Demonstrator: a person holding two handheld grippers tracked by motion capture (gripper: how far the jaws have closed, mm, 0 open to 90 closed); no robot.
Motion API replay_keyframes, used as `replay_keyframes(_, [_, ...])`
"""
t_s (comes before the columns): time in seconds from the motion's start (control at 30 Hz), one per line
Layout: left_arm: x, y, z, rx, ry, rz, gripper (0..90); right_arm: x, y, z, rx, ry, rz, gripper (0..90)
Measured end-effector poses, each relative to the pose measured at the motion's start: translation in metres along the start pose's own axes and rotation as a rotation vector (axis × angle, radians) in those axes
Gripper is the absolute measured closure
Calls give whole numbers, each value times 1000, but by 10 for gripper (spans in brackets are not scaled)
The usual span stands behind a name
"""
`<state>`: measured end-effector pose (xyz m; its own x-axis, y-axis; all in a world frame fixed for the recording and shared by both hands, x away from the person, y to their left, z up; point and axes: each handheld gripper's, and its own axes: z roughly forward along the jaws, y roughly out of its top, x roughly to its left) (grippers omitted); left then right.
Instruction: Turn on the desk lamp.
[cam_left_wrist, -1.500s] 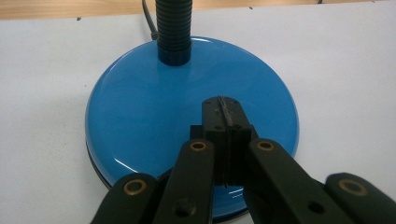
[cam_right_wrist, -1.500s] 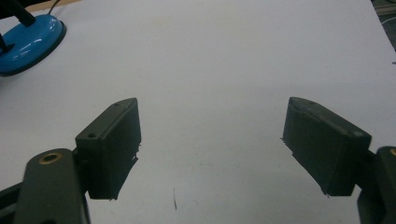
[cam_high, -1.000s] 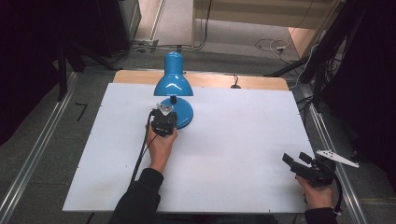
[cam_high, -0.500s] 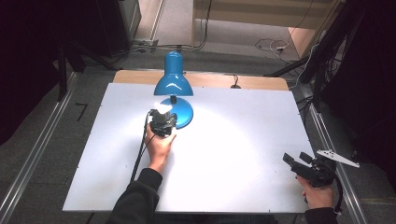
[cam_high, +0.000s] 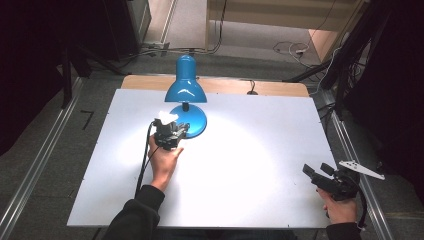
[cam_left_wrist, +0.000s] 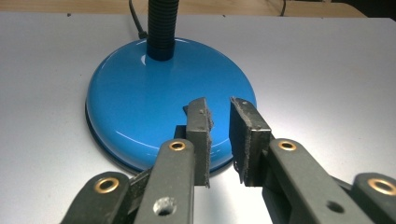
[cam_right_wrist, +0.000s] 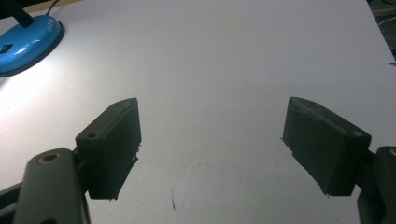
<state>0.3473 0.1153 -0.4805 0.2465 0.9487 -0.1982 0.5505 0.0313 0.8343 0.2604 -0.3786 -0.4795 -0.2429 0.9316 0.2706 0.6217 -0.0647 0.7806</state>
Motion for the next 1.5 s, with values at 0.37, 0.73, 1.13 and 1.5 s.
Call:
replay_keyframes(0.37, [7,-10,-22,1,6,7,527,0,0,0,1,-3,-4,175])
replay_keyframes(0.73, [33,-21,-53,-1,40,-30,404,0,-1,-1,-2,2,-5,175])
replay_keyframes(1.13, [46,-35,-82,-5,68,-35,353,1,-1,-1,-1,-2,-5,175])
replay_keyframes(1.5, [57,-51,-109,7,110,-33,306,1,-1,-2,1,-3,-3,175])
